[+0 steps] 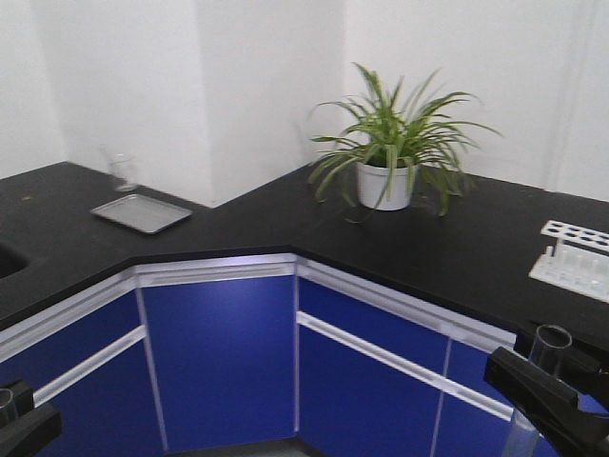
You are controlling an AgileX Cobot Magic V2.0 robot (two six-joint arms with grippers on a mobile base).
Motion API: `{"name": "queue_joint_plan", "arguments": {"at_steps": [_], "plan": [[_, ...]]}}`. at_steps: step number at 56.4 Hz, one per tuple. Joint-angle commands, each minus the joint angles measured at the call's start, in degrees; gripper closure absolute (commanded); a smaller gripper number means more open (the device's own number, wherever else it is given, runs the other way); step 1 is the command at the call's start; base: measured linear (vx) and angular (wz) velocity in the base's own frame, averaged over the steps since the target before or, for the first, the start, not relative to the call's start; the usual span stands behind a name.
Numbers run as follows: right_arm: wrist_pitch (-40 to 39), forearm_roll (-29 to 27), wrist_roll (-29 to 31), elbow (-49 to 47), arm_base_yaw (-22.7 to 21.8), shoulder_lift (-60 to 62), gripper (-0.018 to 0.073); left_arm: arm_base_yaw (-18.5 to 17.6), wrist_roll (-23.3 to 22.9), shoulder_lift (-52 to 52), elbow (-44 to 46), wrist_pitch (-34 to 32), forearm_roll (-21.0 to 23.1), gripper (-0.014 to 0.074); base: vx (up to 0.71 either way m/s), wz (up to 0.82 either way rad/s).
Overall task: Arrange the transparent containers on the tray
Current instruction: 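Drive the base to the counter with the yellow tray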
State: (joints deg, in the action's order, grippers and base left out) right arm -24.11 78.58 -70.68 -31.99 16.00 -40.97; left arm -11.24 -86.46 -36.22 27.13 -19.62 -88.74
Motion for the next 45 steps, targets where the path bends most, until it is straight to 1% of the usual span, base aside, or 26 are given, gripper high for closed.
{"name": "queue_joint_plan", "arguments": {"at_steps": [1, 30, 45], "plan": [[-0.7, -1.4, 0.2, -1.7, 0.0, 0.3, 0.0572, -0.2, -0.5, 0.1, 1.6, 0.4, 1.8, 0.0597, -0.31, 0.43], [-0.9, -1.4, 0.2, -1.7, 0.0, 0.5, 0.0571, -0.2, -0.5, 0.1, 1.6, 0.4, 1.8, 0.0597, -0.28, 0.41], [-0.9, -1.4, 0.2, -1.7, 0.0, 0.5, 0.0571, -0.2, -0.5, 0.1, 1.6, 0.4, 1.8, 0.0597, -0.19, 0.56]]}}
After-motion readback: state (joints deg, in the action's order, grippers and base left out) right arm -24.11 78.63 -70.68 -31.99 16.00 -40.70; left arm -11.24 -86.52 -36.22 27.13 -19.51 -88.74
